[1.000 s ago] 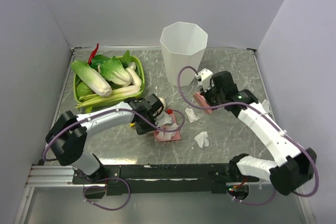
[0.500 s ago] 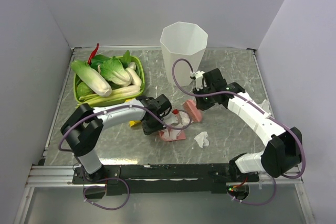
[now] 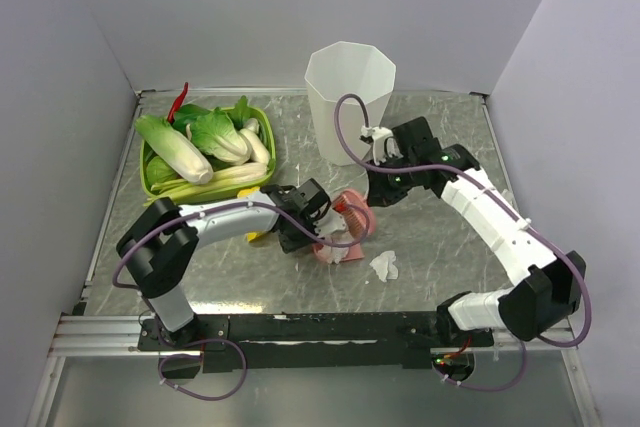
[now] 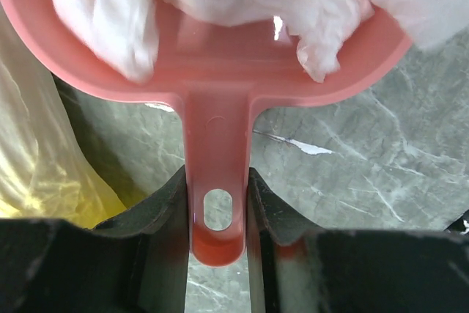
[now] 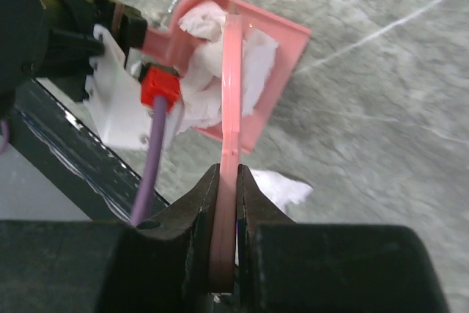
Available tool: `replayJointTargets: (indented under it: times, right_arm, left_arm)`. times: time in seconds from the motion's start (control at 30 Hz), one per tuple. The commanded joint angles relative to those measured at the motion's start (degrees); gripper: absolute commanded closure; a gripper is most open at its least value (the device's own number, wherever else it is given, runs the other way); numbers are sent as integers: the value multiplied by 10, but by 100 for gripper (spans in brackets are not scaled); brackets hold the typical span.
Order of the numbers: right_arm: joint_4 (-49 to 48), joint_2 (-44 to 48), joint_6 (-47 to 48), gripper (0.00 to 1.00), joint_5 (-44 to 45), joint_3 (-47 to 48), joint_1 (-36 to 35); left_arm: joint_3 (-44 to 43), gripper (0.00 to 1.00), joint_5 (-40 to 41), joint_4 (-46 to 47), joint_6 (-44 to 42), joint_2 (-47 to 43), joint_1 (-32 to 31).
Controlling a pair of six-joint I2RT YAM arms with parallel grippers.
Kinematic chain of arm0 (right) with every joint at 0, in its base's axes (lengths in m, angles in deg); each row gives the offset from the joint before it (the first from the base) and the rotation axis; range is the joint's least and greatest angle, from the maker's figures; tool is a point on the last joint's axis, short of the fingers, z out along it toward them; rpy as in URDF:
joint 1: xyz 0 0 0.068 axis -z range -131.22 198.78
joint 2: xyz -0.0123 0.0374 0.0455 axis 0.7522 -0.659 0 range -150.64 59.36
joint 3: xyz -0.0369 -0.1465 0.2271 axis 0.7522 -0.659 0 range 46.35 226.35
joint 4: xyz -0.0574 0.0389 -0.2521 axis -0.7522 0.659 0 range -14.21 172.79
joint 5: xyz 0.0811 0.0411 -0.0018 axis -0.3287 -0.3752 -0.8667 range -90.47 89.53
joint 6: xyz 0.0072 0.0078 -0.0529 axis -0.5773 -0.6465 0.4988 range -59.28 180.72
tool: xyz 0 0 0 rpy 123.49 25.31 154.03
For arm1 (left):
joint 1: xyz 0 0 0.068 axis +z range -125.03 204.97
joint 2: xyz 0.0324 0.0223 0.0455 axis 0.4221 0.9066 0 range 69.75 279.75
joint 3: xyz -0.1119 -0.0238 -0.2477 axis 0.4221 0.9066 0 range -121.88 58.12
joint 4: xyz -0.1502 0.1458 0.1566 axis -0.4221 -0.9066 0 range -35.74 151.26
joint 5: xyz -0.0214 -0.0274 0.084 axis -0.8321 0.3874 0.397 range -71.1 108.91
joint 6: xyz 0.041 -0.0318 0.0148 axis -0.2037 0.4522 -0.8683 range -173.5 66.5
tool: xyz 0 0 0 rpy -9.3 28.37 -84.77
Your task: Sweep away the paper scraps from the table
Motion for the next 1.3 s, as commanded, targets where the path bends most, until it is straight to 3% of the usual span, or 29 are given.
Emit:
replayJointTargets:
  times: [0.0,0.27,0.4,0.6,0.73,0.83,0.97,1.2,1.27]
  right_arm:
    - [100,41,71,100,51,96,6]
    - [137,76,80,100,138,161,52]
    - [67,121,82,100,137,110,134]
    - [-27,133,69,100,128,18,225]
    - [-15,106,38,100,66,19,341]
    - [-26,95,36,100,47,7,390]
    - [-22,86,10,100,17,2,427]
    - [-17,94,-12,100,-23,-24,436]
    - [-18,98,-22,100,-31,-38,436]
  left_arm:
    - [22,99,3,68,-4,-60,-1]
    - [-6,99,-8,97,-14,-90,1]
    - [-13,99,-8,92,-32,-100,1]
    - [-89,99,-8,37,-46,-69,4]
    - [-186,99,-24,-4,-26,-37,4]
    - [-253,99,-21,-34,-24,-10,4]
    - [-347,99,-18,-65,0,26,4]
    - [-591,99,3,-158,59,125,7]
    - [-616,99,9,-158,60,140,7]
